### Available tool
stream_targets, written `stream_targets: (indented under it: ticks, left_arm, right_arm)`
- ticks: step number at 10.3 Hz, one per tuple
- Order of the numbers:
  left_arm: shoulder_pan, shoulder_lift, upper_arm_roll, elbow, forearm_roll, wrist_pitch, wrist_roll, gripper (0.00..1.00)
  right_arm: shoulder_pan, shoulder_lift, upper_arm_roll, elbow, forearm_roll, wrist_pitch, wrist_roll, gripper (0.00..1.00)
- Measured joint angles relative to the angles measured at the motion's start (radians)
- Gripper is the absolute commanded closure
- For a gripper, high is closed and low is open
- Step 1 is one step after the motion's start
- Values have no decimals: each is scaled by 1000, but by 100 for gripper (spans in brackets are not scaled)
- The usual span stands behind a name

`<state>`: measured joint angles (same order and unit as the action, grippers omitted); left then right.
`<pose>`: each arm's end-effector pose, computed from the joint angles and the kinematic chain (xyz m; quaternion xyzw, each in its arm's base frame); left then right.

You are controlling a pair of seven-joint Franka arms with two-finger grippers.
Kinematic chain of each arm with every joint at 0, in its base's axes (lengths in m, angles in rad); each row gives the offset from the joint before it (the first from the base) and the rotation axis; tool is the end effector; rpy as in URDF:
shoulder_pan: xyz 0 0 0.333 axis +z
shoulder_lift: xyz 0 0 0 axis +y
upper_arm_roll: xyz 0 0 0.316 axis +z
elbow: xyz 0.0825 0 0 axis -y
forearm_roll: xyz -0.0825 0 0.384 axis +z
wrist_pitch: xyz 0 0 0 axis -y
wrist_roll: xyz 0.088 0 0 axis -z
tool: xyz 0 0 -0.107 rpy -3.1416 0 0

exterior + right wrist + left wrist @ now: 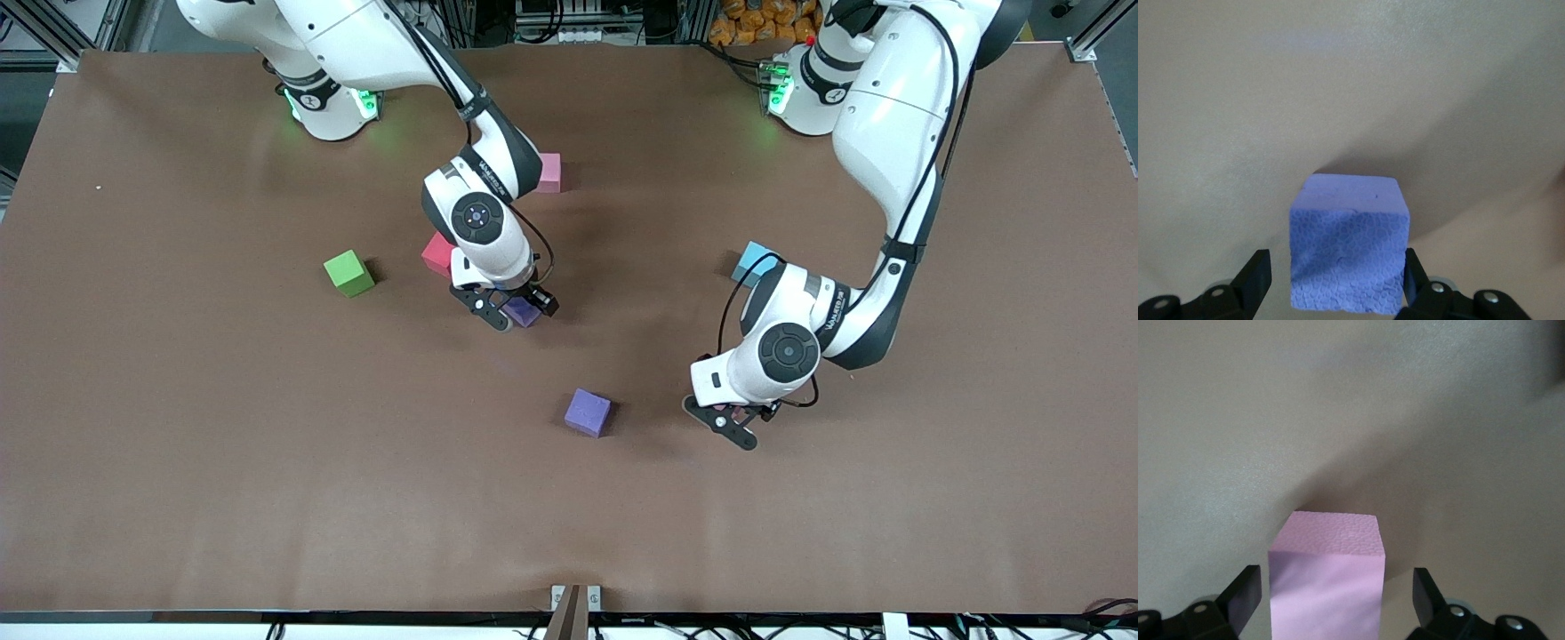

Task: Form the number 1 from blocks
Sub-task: 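Grasp the pink block with the left gripper while the right gripper grasps purple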

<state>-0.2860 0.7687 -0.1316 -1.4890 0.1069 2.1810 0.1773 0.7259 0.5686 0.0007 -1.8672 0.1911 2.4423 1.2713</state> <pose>0.6551 -0.2698 0.2130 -0.9509 0.3076 0.0347 0.0006 0.4784 0.4255 0.2097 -0.9391 0.3379 0.0503 0.0362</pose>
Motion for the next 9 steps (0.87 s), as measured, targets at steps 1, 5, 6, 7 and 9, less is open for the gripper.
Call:
stream_targets:
  ticks: [1,5,6,7,9]
  left_arm:
    - [1,4,0,0,0,1,-4,24]
    - [-3,8,-1,2,0,4,-122,100]
    - [-3,8,-1,3,0,4,-126,100]
    - [-3,8,-1,4,0,5,-135,100]
    - [2,7,0,14,0,5,-201,100]
  right_arm:
    - [0,2,-1,0,-2,-3,-1,70]
    - [0,3,-7,12,-9,-62,-8,100]
    - [0,2,-5,18,-24,-92,-22,100]
    - [4,-1,-2,25,-40,-135,-59,100]
    - [28,-23,1,29,-55,-227,-192,100]
